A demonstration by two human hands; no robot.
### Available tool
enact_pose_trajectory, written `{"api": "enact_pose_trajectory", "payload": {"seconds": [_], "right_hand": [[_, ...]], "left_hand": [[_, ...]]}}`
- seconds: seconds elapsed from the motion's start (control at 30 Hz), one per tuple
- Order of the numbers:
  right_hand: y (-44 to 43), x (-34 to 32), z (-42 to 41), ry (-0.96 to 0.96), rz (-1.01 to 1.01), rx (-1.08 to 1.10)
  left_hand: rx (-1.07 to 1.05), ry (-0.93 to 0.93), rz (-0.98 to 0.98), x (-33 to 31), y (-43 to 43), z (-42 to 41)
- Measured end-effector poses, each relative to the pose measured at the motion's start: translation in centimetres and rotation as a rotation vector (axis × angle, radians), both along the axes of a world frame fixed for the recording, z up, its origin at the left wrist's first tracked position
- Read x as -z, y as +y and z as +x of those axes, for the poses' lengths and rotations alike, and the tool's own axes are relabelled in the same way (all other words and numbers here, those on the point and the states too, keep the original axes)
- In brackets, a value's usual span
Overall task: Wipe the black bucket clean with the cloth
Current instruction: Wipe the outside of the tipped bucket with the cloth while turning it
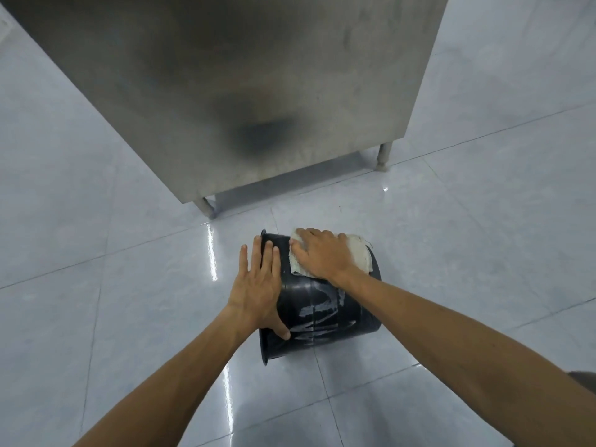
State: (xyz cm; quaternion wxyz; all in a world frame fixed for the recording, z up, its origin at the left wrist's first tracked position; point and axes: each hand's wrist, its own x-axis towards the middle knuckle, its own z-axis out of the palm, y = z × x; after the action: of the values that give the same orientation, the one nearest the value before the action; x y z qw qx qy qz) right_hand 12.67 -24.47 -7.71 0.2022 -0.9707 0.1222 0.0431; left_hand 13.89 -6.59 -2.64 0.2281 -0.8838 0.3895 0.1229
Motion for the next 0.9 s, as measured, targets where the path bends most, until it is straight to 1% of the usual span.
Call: {"api": "enact_pose_trajectory", "payload": {"seconds": [0.13, 0.33, 0.4, 0.5, 0.6, 0.7, 0.8, 0.9], "right_hand": [[0.0, 0.2, 0.5, -0.010, 0.006, 0.012], [-0.5, 0.8, 1.9, 0.068, 0.010, -0.011], [-0.6, 1.1, 2.0, 0.058, -0.005, -0.020], [0.2, 1.5, 0.3, -0.075, -0.093, -0.016], [2.2, 2.5, -3.1, -0.247, -0.191, 0.049], [4.4, 3.9, -6.6, -0.341, -0.184, 0.092], [6.2, 6.0, -10.0, -0.431, -0.192, 0.069], [6.2, 6.7, -10.8, -0.457, -0.194, 0.058]], "left_hand": [[0.047, -0.024, 0.020, 0.3, 0.1, 0.9], [0.041, 0.041, 0.008, 0.3, -0.3, 2.4], [0.025, 0.056, 0.016, 0.2, -0.7, 2.8], [-0.005, 0.090, 0.055, -0.1, -1.5, 3.4], [-0.019, 0.105, 0.050, -0.1, -1.9, 4.1], [-0.009, 0.124, 0.025, -0.3, -2.3, 4.9], [-0.008, 0.153, 0.034, -0.6, -3.0, 6.1], [0.020, 0.163, 0.064, -0.9, -3.6, 7.4]]}}
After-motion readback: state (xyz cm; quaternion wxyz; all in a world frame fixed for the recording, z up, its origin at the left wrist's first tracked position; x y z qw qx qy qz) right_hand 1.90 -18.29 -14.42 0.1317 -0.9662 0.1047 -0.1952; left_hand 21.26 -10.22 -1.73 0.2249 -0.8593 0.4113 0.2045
